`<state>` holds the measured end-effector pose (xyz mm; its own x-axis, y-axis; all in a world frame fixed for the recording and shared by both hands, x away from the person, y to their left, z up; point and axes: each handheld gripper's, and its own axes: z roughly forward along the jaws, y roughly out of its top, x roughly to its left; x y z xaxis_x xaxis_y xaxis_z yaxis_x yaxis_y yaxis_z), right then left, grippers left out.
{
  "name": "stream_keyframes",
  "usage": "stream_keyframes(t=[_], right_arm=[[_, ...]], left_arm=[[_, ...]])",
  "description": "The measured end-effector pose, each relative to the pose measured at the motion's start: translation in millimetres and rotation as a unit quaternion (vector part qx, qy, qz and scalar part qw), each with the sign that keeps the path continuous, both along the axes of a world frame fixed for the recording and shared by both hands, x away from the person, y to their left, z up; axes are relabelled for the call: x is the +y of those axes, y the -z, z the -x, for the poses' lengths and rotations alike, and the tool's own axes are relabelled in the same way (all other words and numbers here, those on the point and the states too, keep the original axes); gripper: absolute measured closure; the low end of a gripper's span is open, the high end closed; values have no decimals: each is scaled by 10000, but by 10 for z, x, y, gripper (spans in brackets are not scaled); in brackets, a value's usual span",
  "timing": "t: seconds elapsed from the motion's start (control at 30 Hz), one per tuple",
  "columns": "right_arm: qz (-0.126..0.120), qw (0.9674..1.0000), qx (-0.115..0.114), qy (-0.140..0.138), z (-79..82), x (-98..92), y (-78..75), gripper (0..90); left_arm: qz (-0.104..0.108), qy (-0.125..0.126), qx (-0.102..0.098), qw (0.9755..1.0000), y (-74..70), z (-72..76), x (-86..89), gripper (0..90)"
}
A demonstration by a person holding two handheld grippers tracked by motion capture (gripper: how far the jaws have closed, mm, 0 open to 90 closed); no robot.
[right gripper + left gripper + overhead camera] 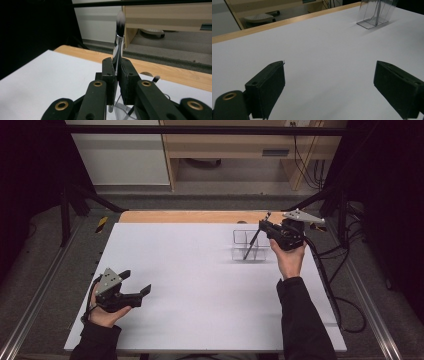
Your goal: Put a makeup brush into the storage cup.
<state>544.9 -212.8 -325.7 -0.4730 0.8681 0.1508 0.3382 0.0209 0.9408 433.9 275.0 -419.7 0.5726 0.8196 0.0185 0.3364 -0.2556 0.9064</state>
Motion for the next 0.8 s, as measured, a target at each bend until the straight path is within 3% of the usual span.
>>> stream_keyframes(t=[0.4, 0.8], right_arm=[[-88, 9996, -72, 267, -167, -10, 43, 834], [-51, 9992, 7, 397, -291, 26, 145, 835]], left_arm=[[9, 14, -4, 10000, 2, -5, 3, 93], [4, 36, -14, 10000, 1, -3, 1, 93]])
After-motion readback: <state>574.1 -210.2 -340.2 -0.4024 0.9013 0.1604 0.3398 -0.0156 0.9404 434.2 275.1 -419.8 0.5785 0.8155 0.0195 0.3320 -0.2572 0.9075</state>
